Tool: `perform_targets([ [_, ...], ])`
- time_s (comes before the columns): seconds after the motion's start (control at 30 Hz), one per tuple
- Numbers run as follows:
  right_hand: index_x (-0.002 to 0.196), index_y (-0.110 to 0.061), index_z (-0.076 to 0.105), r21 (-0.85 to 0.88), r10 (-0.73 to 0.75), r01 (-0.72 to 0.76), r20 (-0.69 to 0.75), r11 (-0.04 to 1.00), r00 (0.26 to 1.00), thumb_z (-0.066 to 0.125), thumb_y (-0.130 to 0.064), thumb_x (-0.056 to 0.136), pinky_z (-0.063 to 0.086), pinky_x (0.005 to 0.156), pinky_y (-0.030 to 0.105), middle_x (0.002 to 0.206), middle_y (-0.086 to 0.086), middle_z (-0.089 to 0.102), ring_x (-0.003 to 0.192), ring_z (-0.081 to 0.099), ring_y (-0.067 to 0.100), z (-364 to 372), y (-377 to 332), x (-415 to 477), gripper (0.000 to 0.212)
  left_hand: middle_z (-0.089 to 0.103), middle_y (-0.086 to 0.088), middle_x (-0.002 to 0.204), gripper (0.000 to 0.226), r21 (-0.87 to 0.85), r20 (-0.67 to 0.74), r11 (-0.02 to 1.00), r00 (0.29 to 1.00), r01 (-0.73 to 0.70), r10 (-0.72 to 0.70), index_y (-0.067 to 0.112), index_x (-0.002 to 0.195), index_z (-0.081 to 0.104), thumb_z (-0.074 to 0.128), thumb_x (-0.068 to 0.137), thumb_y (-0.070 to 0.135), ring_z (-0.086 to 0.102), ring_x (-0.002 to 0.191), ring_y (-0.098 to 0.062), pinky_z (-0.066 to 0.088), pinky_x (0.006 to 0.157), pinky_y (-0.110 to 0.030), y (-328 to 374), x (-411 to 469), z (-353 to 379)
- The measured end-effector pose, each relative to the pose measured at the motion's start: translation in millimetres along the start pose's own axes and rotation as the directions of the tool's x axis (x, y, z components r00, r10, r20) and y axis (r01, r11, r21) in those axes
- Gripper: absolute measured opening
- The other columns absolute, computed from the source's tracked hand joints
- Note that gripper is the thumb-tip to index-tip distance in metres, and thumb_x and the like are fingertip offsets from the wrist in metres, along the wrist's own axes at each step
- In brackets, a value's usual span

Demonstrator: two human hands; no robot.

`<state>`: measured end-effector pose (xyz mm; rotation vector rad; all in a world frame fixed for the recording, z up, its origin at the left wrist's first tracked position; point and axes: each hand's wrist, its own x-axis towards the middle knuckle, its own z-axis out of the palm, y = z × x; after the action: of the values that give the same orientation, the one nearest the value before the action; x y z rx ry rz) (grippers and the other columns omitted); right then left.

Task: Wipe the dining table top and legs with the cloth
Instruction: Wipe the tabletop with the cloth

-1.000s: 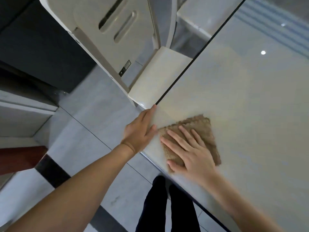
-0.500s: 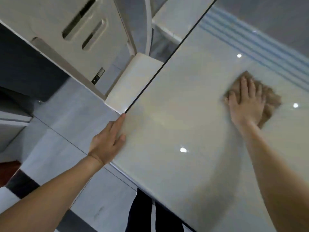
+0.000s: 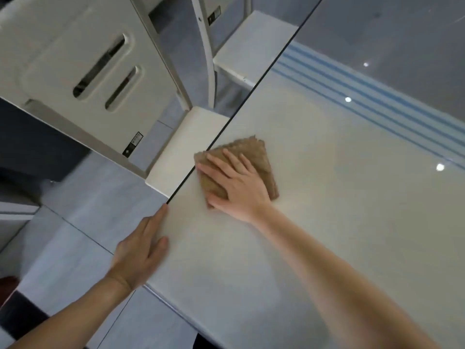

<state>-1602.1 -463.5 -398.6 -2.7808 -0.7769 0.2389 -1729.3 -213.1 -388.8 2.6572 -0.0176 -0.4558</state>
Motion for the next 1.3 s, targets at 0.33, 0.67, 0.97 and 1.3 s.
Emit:
perform_targets([
  [0.33,0.151,-0.041,0.015,0.050,0.583,-0.583,-0.160,0.811,0.796,0.029,-0.058,0.093,0.007,0.121,0.041,0.161,-0.011,0.017,0.149,0.011,0.021,-69.5,222.9,-5.9,0.062,0.045,0.018,0.123,0.066,-0.011,-0.004,0.999,0.999,0.035,-0.035,0.055,0.145,0.007,0.023,0.081,0.063,0.056,0.099,-0.017,0.038,0.073,-0.030,1.1,-2.0,1.1],
  [0.67,0.152,-0.011,0.022,0.161,0.966,-0.957,-0.133,0.243,0.223,0.011,-0.054,0.084,0.006,0.120,0.039,0.158,0.016,0.022,0.147,0.016,0.031,-55.5,207.7,-375.2,0.081,0.049,-0.009,0.135,0.072,-0.033,0.052,0.998,0.997,0.052,-0.051,0.050,0.147,0.010,0.028,0.079,0.066,0.056,0.110,-0.040,0.046,0.090,-0.054,7.0,-0.3,-8.6],
  [0.97,0.149,-0.036,0.030,0.058,0.574,-0.571,-0.033,0.819,0.818,0.050,-0.058,0.078,0.022,0.114,0.048,0.158,-0.003,0.029,0.147,0.019,0.031,16.8,-23.9,-290.8,0.077,0.051,-0.007,0.123,0.071,0.014,0.075,0.996,0.994,0.084,-0.085,0.041,0.149,0.013,0.026,0.082,0.060,0.060,0.100,-0.039,0.047,0.078,-0.046,16.9,-4.3,-12.7],
  [1.3,0.150,-0.040,0.024,-0.095,-0.094,0.101,0.083,0.990,0.992,0.049,-0.065,0.083,0.005,0.120,0.042,0.159,-0.015,0.021,0.148,0.012,0.019,5.2,-25.5,-5.2,0.075,0.045,-0.002,0.141,0.071,-0.014,0.110,0.989,0.983,0.147,-0.144,0.049,0.147,0.011,0.028,0.079,0.062,0.054,0.118,-0.035,0.046,0.091,-0.048,16.6,-1.3,-14.3],
])
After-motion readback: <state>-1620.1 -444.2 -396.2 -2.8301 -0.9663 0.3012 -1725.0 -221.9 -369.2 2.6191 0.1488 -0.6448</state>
